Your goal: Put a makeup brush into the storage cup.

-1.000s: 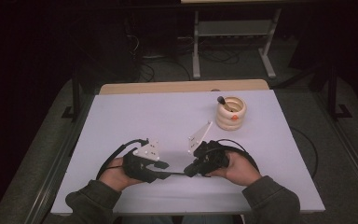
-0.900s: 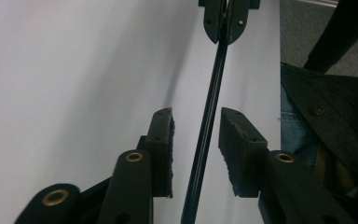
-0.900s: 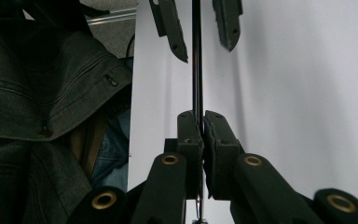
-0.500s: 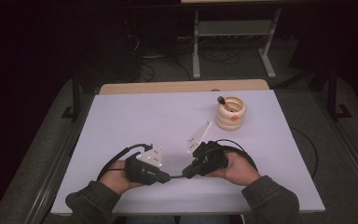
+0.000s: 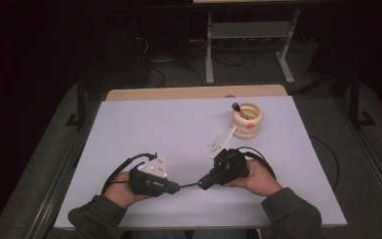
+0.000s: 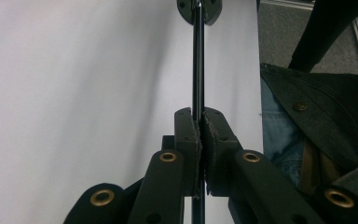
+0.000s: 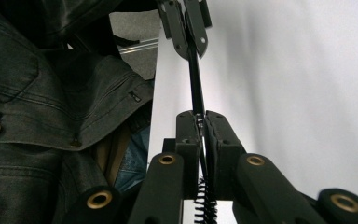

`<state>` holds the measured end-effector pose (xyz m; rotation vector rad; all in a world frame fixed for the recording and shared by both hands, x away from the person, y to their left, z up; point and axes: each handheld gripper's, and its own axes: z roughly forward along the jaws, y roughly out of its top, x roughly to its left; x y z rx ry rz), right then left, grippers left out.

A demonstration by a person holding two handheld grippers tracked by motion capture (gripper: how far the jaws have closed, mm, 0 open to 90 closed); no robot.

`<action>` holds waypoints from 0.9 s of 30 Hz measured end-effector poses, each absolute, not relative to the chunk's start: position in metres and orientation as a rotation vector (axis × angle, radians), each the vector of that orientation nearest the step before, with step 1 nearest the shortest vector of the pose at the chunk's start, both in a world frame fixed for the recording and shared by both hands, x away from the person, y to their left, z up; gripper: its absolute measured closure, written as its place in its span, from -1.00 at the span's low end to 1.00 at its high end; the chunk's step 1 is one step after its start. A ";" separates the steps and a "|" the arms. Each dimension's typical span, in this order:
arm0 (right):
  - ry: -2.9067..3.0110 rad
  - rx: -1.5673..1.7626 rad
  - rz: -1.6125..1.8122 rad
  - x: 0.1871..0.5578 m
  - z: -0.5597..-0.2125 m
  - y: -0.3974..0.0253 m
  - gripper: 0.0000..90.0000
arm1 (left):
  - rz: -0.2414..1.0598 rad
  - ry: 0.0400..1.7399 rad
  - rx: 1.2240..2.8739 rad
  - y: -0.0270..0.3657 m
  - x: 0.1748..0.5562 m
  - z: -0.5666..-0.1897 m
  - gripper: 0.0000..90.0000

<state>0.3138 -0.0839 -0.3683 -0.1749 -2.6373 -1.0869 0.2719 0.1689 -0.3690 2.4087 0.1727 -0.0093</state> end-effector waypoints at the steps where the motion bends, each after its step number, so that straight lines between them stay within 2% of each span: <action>1: -2.641 -0.169 -1.072 0.314 -0.367 -0.083 0.87 | -0.011 0.174 2.418 0.168 0.272 -0.369 0.87; 4: -2.666 -0.156 -1.019 0.315 -0.365 -0.080 0.88 | -0.021 0.195 2.428 0.166 0.273 -0.371 0.65; 6: -2.711 -0.139 -0.967 0.315 -0.363 -0.077 0.88 | -0.022 0.184 2.439 0.164 0.274 -0.372 0.65; 10: -2.776 -0.092 -0.884 0.311 -0.354 -0.067 0.88 | -0.032 0.184 2.441 0.160 0.271 -0.373 0.72; 12: -2.800 -0.061 -0.878 0.310 -0.349 -0.063 0.88 | -0.020 0.173 2.448 0.159 0.270 -0.373 0.86; 15: -2.803 -0.064 -0.893 0.310 -0.345 -0.063 0.86 | 0.012 0.165 2.458 0.160 0.270 -0.370 0.89; 16: -2.797 -0.082 -0.915 0.311 -0.346 -0.064 0.80 | 0.021 0.178 2.448 0.161 0.270 -0.370 0.89; 20: -2.705 -0.230 -1.131 0.315 -0.351 -0.079 0.34 | 0.034 0.220 2.416 0.169 0.274 -0.370 0.90; 23: -2.643 -0.331 -1.243 0.316 -0.360 -0.091 0.26 | 0.038 0.279 2.353 0.174 0.276 -0.369 0.90; 27: -2.527 -0.410 -1.351 0.321 -0.368 -0.097 0.28 | 0.047 0.317 2.306 0.174 0.280 -0.367 0.90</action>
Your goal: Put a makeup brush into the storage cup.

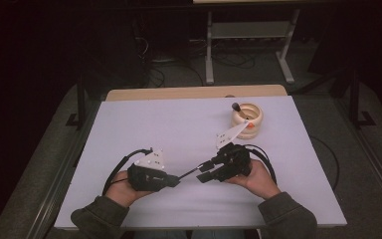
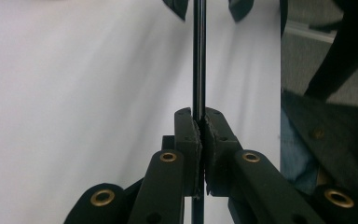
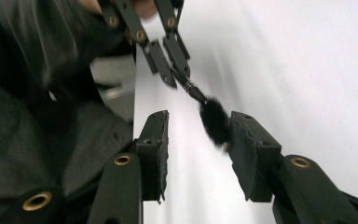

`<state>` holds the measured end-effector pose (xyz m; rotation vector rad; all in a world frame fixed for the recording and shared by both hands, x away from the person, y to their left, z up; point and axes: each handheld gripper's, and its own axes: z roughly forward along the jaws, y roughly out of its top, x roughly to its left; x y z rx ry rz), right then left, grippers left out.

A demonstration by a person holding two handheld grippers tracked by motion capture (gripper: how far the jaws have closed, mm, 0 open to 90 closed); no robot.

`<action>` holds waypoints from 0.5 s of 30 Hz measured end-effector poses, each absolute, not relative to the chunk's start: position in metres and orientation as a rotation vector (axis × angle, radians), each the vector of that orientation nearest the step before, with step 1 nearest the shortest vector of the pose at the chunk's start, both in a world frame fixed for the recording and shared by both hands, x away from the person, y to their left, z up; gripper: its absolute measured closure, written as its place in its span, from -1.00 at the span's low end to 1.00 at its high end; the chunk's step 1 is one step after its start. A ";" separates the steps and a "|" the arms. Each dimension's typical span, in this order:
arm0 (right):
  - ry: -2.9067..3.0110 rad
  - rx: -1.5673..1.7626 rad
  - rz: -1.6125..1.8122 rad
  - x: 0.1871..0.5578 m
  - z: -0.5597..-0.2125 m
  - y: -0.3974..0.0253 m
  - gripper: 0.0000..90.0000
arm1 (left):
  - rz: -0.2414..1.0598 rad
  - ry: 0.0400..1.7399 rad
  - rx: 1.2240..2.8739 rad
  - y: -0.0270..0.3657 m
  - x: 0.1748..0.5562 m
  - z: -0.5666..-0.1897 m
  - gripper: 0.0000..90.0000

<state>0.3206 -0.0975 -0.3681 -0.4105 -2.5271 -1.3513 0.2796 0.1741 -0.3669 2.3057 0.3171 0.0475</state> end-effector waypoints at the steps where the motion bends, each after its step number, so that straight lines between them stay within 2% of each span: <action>1: -2.512 -0.412 -1.371 0.321 -0.368 -0.097 0.30 | 0.045 0.322 2.298 0.173 0.280 -0.367 0.90; 4: -2.495 -0.414 -1.433 0.323 -0.366 -0.093 0.39 | 0.049 0.314 2.295 0.170 0.280 -0.367 0.90; 8: -2.434 -0.393 -1.487 0.327 -0.365 -0.092 0.81 | 0.041 0.318 2.290 0.169 0.282 -0.367 0.89; 15: -2.502 -0.346 -1.388 0.325 -0.363 -0.087 0.88 | 0.006 0.301 2.323 0.164 0.285 -0.371 0.73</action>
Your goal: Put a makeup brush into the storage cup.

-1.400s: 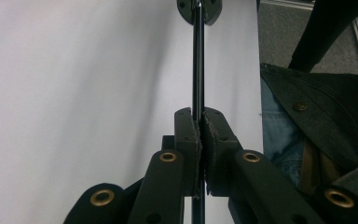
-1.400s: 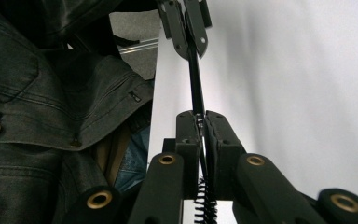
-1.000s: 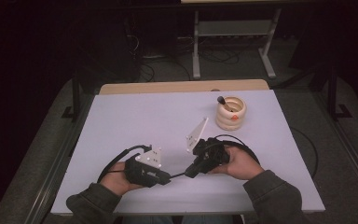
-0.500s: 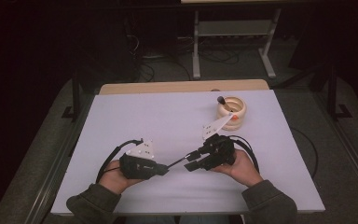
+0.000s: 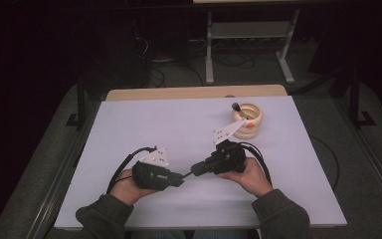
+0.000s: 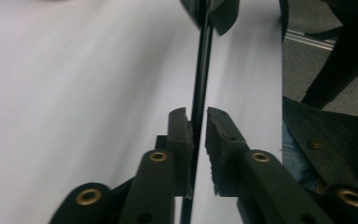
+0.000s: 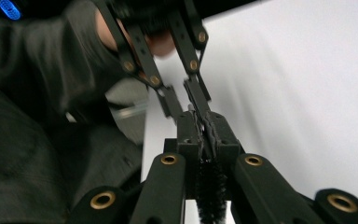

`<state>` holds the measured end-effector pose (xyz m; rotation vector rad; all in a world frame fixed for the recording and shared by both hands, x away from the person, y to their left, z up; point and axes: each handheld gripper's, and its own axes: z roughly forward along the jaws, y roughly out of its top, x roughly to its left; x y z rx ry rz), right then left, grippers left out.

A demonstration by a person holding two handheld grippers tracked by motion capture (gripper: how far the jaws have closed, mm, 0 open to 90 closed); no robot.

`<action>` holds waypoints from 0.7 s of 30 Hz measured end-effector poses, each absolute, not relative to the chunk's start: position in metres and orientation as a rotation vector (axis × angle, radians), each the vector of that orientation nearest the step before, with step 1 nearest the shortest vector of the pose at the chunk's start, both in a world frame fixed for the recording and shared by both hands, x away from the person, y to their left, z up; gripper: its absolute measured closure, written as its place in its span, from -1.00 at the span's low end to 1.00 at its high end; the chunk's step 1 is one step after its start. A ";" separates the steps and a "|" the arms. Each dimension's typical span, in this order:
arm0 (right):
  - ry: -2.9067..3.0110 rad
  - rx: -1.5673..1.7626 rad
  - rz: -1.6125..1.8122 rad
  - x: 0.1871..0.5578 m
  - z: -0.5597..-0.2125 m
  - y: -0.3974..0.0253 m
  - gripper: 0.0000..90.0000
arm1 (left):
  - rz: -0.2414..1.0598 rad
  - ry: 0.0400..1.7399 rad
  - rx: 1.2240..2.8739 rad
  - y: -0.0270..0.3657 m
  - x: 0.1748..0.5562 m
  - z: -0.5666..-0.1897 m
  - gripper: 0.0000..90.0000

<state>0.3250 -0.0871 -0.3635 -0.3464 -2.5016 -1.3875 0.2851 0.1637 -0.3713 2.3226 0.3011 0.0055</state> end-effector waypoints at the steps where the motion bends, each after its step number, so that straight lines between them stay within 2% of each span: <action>1: -2.523 -0.347 -1.363 0.324 -0.363 -0.086 0.88 | 0.006 0.301 2.323 0.164 0.285 -0.371 0.73; 6: -2.600 -0.301 -1.285 0.322 -0.354 -0.080 0.88 | -0.028 0.302 2.344 0.158 0.285 -0.374 0.86; 10: -2.594 -0.310 -1.314 0.321 -0.352 -0.079 0.87 | 0.006 0.297 2.343 0.158 0.284 -0.372 0.90; 15: -2.536 -0.395 -1.420 0.322 -0.353 -0.083 0.62 | 0.034 0.354 2.305 0.162 0.287 -0.369 0.91; 21: -2.521 -0.450 -1.475 0.321 -0.359 -0.082 0.59 | 0.044 0.375 2.283 0.164 0.289 -0.369 0.91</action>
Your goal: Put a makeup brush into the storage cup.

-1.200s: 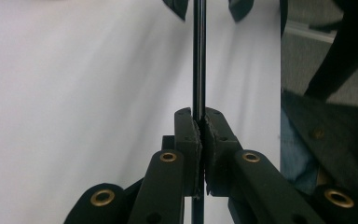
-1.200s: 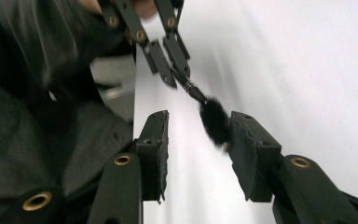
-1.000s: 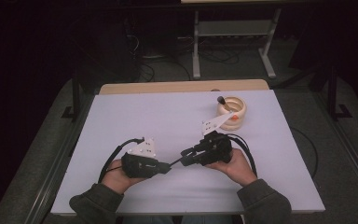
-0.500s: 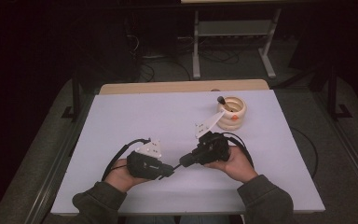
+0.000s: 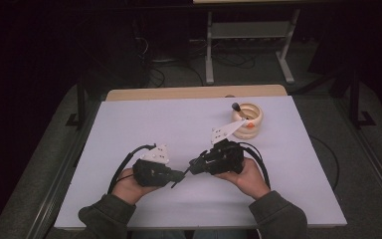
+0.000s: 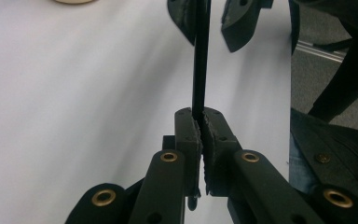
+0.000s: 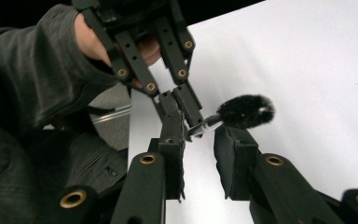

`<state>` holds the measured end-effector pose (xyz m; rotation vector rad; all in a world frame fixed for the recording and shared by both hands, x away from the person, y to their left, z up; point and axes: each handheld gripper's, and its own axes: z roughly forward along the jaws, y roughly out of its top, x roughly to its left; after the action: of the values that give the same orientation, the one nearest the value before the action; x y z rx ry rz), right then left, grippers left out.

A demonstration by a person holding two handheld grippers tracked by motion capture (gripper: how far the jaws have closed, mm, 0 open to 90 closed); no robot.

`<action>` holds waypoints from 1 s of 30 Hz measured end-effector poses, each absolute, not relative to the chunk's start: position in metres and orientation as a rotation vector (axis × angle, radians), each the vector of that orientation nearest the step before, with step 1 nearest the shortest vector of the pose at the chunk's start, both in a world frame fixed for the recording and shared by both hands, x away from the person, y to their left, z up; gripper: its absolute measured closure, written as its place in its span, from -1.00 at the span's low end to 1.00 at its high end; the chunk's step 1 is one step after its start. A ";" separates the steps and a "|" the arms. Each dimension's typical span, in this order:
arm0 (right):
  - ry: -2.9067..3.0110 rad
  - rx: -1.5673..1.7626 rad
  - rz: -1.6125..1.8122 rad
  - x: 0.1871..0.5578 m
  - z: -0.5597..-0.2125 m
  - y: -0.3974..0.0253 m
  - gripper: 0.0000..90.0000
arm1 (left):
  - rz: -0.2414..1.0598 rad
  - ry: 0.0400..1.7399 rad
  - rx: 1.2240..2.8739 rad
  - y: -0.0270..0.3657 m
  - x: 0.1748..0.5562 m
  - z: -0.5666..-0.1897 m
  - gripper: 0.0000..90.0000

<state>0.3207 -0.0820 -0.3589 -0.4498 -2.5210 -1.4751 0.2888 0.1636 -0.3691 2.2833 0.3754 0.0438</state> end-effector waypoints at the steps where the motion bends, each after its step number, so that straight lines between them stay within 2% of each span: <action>1: -2.505 -0.454 -1.481 0.321 -0.360 -0.082 0.64 | 0.042 0.379 2.279 0.163 0.289 -0.370 0.91; 2: -2.505 -0.454 -1.481 0.321 -0.360 -0.082 0.64 | 0.042 0.379 2.279 0.163 0.289 -0.370 0.91; 3: -2.504 -0.450 -1.492 0.322 -0.361 -0.081 0.82 | 0.033 0.380 2.272 0.162 0.288 -0.372 0.91; 5: -2.488 -0.441 -1.494 0.324 -0.362 -0.081 0.86 | 0.032 0.375 2.276 0.161 0.287 -0.373 0.90; 8: -2.482 -0.448 -1.466 0.323 -0.363 -0.081 0.87 | 0.046 0.367 2.288 0.161 0.287 -0.373 0.87; 11: -2.508 -0.440 -1.455 0.325 -0.362 -0.084 0.87 | 0.058 0.379 2.307 0.162 0.286 -0.375 0.71; 19: -2.569 -0.523 -1.365 0.327 -0.357 -0.100 0.87 | 0.087 0.410 2.296 0.170 0.281 -0.380 0.52; 30: -2.636 -0.608 -1.306 0.334 -0.349 -0.115 0.87 | 0.089 0.459 2.245 0.184 0.277 -0.385 0.42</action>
<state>0.3337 -0.1152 -0.3492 -0.6077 -2.6362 -1.3058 0.2769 0.1839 -0.3846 2.2448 0.4593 0.0889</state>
